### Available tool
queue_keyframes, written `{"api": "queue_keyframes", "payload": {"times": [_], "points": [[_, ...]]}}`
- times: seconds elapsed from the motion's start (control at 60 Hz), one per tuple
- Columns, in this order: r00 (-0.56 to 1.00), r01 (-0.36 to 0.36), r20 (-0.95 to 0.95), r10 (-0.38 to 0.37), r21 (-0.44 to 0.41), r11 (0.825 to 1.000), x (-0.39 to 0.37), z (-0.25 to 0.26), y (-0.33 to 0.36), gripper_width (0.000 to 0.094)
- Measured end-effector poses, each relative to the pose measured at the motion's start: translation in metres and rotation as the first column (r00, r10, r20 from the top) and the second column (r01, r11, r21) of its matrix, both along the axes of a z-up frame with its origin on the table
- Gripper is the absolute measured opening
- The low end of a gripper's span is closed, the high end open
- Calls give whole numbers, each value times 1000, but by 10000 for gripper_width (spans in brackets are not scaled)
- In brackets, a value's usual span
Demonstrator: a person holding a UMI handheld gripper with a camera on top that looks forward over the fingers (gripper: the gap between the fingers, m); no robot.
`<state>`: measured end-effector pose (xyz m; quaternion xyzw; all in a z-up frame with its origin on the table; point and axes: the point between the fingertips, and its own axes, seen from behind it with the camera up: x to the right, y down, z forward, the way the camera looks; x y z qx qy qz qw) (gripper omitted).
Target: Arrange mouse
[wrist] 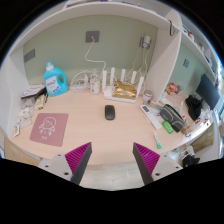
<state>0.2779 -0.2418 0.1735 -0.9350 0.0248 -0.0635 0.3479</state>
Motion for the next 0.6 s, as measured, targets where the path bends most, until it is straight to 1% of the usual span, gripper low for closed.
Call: {"api": "queue_keyframes", "payload": {"times": [0.15, 0.333, 0.4, 0.483, 0.533, 0.6], "points": [[1000, 7, -1, -7, 5, 1000, 7, -12, -1, 849], [1000, 18, -16, -16, 93, 996, 18, -44, 17, 851], [1000, 13, -18, -11, 123, 992, 21, -63, 32, 852], [1000, -9, -21, 13, 174, 985, 22, -86, 65, 852], [999, -25, -25, 30, 186, 982, 21, -103, 87, 848], [999, -25, -39, 34, 205, 978, 22, -120, 121, 849]]}}
